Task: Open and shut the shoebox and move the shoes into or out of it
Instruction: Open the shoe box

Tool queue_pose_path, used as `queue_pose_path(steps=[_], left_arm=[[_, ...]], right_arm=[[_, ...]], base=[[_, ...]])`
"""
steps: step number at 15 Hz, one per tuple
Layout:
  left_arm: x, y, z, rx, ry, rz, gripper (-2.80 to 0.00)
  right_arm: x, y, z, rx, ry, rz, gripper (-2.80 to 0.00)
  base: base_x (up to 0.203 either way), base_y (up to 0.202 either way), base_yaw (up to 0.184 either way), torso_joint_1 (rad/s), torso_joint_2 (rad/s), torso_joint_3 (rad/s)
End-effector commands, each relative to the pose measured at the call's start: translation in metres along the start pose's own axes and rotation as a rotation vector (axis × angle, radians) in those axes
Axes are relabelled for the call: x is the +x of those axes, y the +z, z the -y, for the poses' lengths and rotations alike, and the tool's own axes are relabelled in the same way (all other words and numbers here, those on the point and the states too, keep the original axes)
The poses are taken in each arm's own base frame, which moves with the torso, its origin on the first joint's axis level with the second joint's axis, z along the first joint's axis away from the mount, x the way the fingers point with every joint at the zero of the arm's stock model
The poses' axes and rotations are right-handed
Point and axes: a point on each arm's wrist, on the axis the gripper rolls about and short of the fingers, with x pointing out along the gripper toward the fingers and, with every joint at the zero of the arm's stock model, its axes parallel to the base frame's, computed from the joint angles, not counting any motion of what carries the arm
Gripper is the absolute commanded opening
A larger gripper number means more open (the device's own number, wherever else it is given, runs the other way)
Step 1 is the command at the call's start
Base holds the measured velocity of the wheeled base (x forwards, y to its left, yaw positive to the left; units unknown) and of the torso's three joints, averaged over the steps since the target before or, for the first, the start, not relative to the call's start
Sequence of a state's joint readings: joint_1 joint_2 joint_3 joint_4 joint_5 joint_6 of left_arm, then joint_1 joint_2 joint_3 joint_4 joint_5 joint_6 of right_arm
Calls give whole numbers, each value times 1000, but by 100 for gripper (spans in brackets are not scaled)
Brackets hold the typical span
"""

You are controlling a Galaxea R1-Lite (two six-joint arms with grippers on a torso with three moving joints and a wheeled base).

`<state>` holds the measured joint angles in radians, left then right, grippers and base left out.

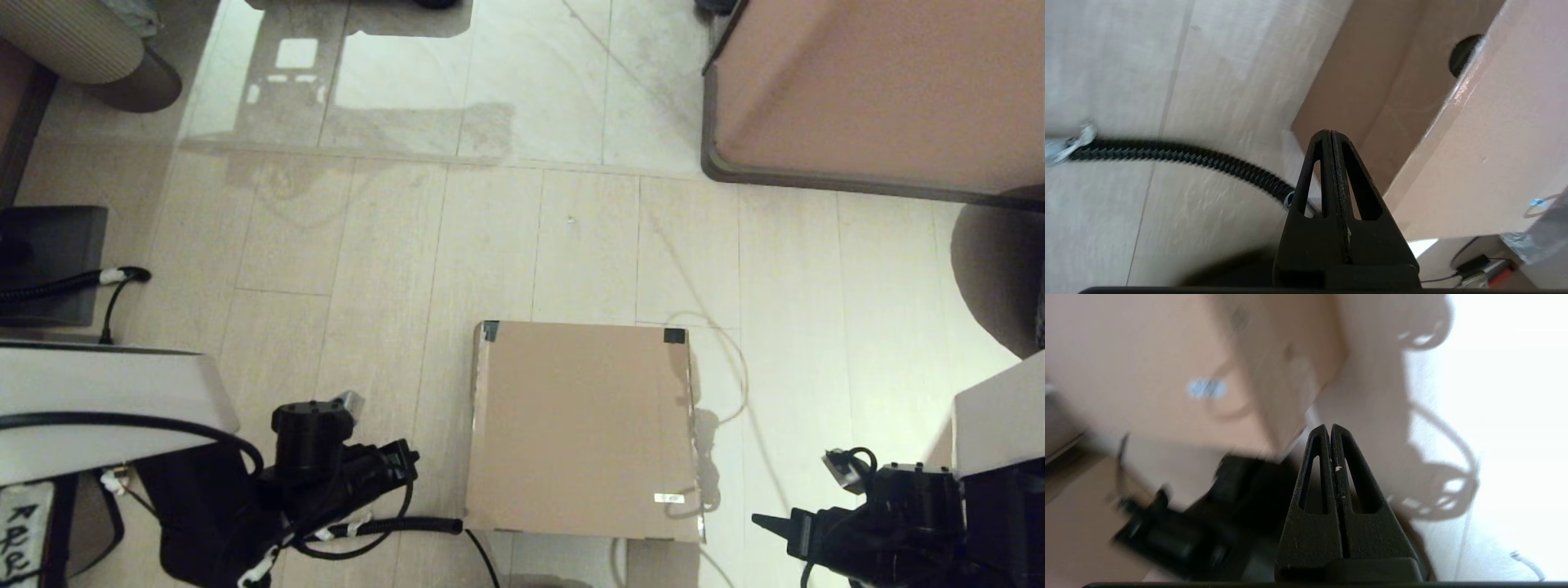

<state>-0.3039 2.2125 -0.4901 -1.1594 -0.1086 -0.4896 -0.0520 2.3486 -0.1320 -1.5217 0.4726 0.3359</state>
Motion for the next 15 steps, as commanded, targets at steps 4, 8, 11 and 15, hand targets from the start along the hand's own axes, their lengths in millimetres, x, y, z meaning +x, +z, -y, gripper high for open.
queue_pose_path(steps=[4, 8, 11, 15], left_arm=[[22, -15, 24, 49, -8, 0, -280], [38, -15, 27, 55, 14, 31, -280], [49, -15, 29, 58, 5, 41, -280], [62, -13, 36, 65, -20, 59, -280]], right_arm=[[26, 6, -21, 2, -75, 81, -280], [46, 3, -24, -13, -95, 89, -280], [60, 3, -24, -23, -79, 97, -280], [80, 9, -25, -8, -48, 128, -280]], base=[[0, 0, 0, 0, 0, 0], [0, 0, 0, 0, 0, 0], [0, 0, 0, 0, 0, 0], [0, 0, 0, 0, 0, 0]])
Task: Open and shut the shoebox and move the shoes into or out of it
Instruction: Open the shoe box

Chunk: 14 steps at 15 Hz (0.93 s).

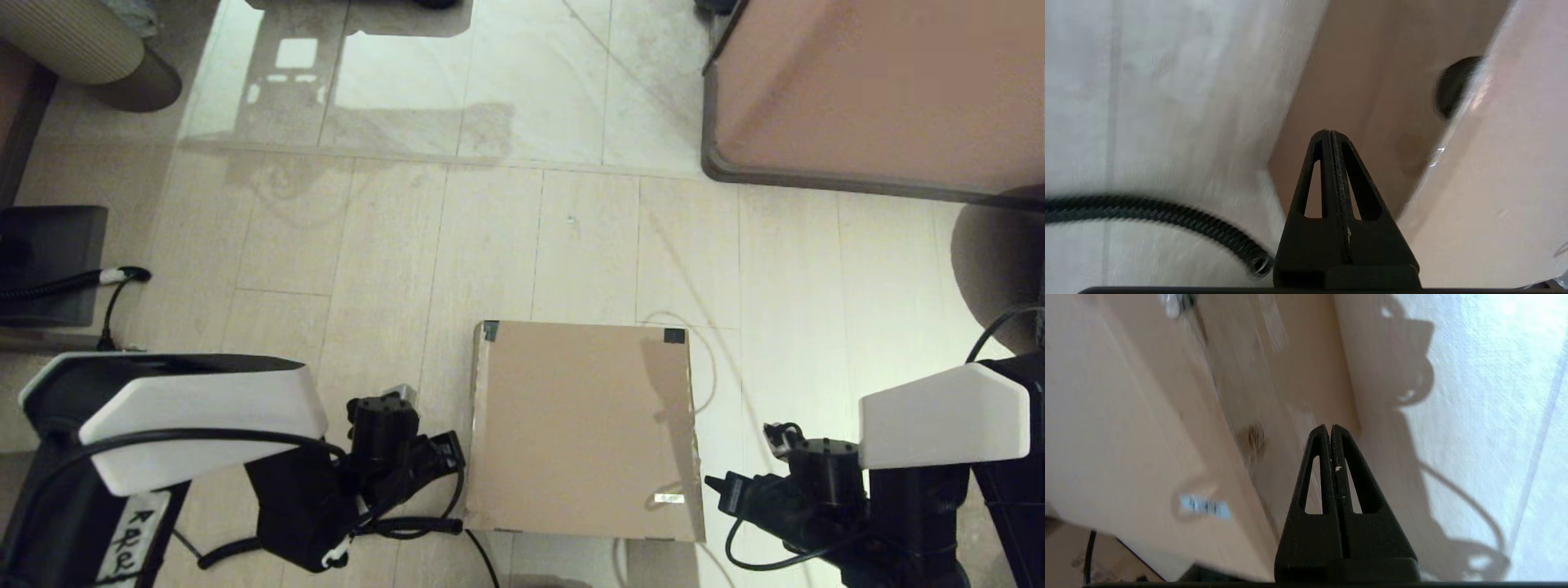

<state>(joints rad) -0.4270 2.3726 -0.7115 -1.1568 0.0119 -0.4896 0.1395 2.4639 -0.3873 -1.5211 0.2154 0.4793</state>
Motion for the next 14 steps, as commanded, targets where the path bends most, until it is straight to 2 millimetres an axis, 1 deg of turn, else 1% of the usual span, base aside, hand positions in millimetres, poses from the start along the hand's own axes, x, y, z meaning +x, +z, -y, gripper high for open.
queue_pose_path(steps=[1, 5, 7, 10, 11, 14], left_arm=[[7, -1, 4, 2, -14, 7, -280], [15, 0, 14, 10, -41, 19, -280], [15, 1, 19, 2, -50, 16, -280], [10, 5, 25, -16, -61, 18, -280], [6, 9, 28, -35, -69, 25, -280], [-8, 22, 36, -100, -76, 28, -280]], right_arm=[[11, -1, 1, 7, 14, 11, -280], [20, 8, -3, 13, 40, 53, -280], [20, 5, -8, 7, 51, 40, -280], [10, 9, -22, 58, 95, 40, -280], [6, 8, -25, 83, 115, 22, -280], [-8, 7, -29, 141, 161, -30, -280]], base=[[0, 0, 0, 0, 0, 0], [0, 0, 0, 0, 0, 0], [0, 0, 0, 0, 0, 0], [0, 0, 0, 0, 0, 0], [0, 0, 0, 0, 0, 0], [0, 0, 0, 0, 0, 0]])
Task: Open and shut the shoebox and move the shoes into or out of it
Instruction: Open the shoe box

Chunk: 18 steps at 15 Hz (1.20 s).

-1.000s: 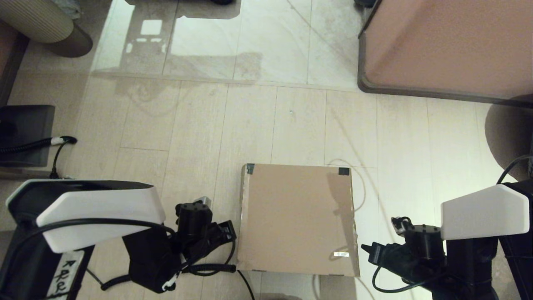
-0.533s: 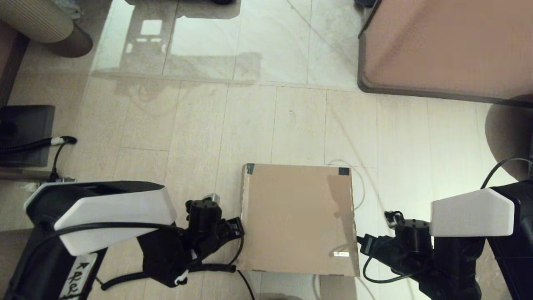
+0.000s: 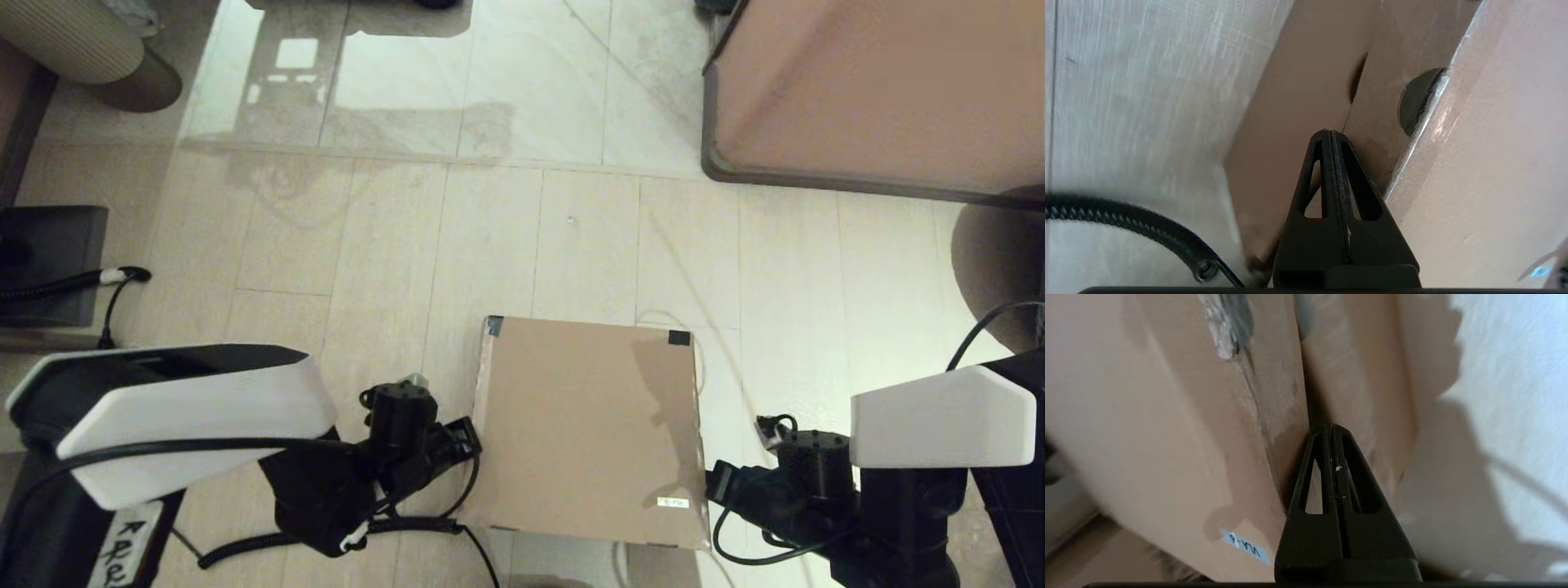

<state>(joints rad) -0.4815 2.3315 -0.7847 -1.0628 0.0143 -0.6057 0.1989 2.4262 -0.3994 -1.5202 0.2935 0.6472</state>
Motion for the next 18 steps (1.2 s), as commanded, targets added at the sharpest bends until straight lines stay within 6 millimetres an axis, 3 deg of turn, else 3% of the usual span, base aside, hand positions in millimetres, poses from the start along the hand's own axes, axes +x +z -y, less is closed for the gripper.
queue_pose_path(steps=[1, 9, 18], left_arm=[[-12, 14, 11, -13, -31, 38, -280], [-45, 44, 32, -14, -62, 92, -280], [-58, 68, 49, -32, -81, 151, -280]], right_arm=[[-12, 5, -9, 46, 38, 1, -280], [-44, 2, -16, 168, 19, -14, -280], [-61, 4, -24, 426, 39, -21, -280]], base=[[0, 0, 0, 0, 0, 0], [0, 0, 0, 0, 0, 0], [0, 0, 0, 0, 0, 0]])
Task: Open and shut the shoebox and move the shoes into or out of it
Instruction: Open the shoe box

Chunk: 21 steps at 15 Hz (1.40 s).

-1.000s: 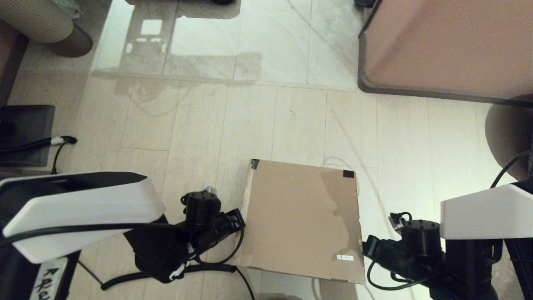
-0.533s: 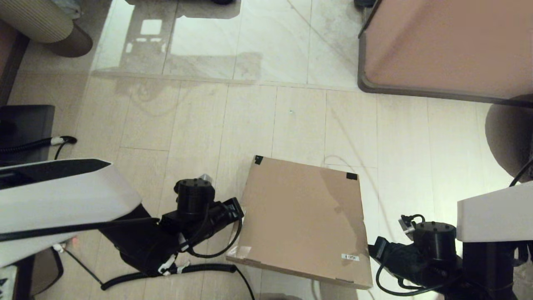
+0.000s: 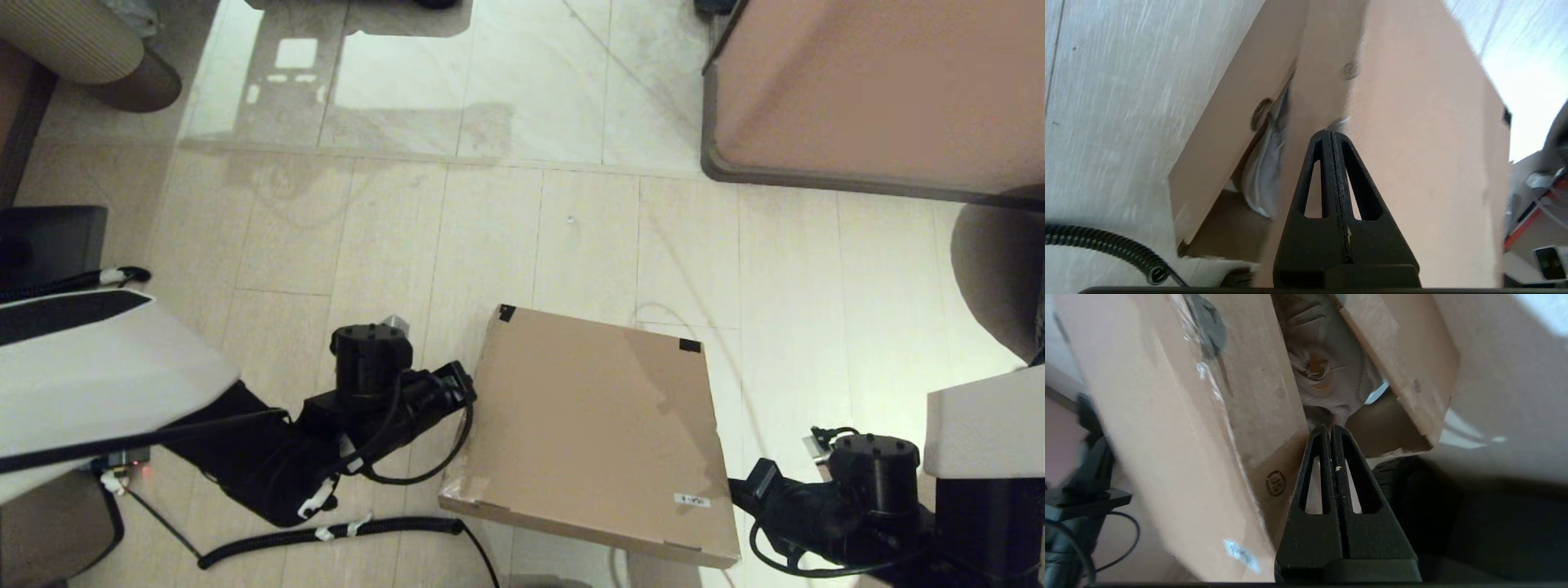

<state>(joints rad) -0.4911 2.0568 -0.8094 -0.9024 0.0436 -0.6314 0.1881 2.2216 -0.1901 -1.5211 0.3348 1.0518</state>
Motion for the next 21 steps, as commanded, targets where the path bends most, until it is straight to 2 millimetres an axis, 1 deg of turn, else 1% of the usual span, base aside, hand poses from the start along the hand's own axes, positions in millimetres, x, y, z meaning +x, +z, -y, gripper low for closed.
queue_pose_path(steps=[1, 4, 7, 9, 12, 14, 16, 19, 21], left_arm=[[-2, 9, 6, -19, -15, 27, -280], [1, 14, 9, -26, -8, 43, -280], [2, 15, 10, -27, -8, 51, -280], [2, 22, 8, -32, 17, 91, -280], [0, 40, -7, -51, 68, 151, -280], [-2, 47, -21, -63, 118, 161, -280], [-3, 38, -32, -82, 181, 96, -280], [-5, 33, -35, -146, 216, 52, -280], [-10, 31, -35, -198, 251, 12, -280]], right_arm=[[-5, 1, -6, 33, 34, -9, -280], [-11, 1, -13, 85, 75, -37, -280], [-11, 1, -13, 84, 81, -43, -280], [-11, 1, -14, 83, 84, -42, -280], [-9, 2, -15, 79, 90, -40, -280], [-9, 2, -15, 78, 93, -40, -280], [-11, 4, -19, 74, 108, -39, -280], [-16, 6, -28, 75, 165, -63, -280], [-15, 8, -35, 63, 195, -59, -280]], base=[[0, 0, 0, 0, 0, 0], [0, 0, 0, 0, 0, 0], [0, 0, 0, 0, 0, 0], [0, 0, 0, 0, 0, 0], [0, 0, 0, 0, 0, 0], [0, 0, 0, 0, 0, 0], [0, 0, 0, 0, 0, 0], [0, 0, 0, 0, 0, 0], [0, 0, 0, 0, 0, 0]])
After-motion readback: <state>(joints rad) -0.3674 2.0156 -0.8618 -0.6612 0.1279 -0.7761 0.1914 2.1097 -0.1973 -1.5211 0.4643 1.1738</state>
